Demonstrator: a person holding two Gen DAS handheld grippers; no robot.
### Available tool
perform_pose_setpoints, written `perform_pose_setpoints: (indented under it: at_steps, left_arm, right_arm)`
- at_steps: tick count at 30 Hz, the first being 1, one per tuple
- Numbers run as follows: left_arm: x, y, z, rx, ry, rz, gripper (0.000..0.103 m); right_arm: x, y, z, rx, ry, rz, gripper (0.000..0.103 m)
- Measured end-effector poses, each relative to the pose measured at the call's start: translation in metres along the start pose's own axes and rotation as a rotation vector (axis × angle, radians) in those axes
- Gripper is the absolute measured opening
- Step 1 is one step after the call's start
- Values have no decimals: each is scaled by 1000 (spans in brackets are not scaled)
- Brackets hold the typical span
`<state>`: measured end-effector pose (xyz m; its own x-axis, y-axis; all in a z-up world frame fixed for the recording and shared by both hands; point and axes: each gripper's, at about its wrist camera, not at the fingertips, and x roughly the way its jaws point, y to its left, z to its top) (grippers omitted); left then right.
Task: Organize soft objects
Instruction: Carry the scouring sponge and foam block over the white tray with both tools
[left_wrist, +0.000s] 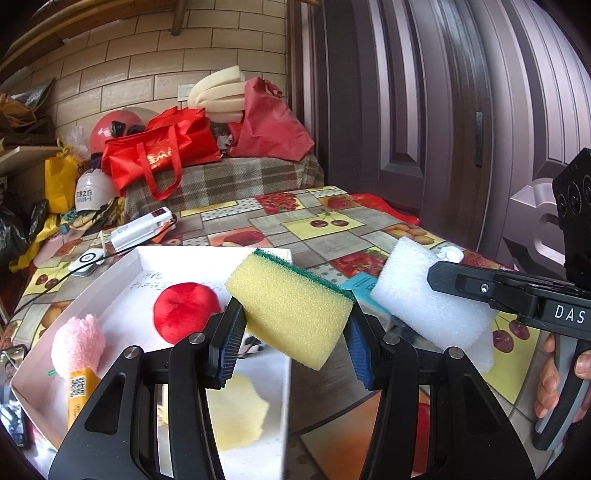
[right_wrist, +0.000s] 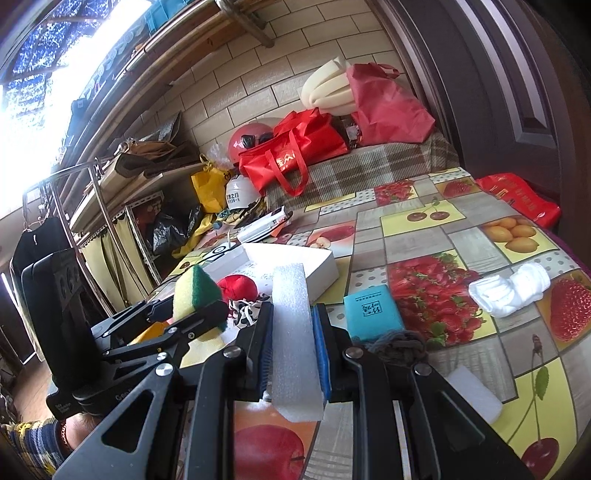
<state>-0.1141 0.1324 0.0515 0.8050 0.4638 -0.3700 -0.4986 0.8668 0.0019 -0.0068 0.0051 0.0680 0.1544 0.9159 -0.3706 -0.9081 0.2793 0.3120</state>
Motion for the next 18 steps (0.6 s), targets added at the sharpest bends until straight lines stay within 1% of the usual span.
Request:
perform_pose_setpoints:
  at_steps: [11,15,18]
  left_arm:
    - [-1,29,-2,-18,6,58,50]
    - [-1,41,-4,-26,12,95,50]
    - [0,56,-5,-52,32,138,50]
  right_arm:
    - [32,21,-1,-50,48,21,20]
    - [44,32,0,-77,59,34,20]
    - [53,40,-1,-80,67,59,20]
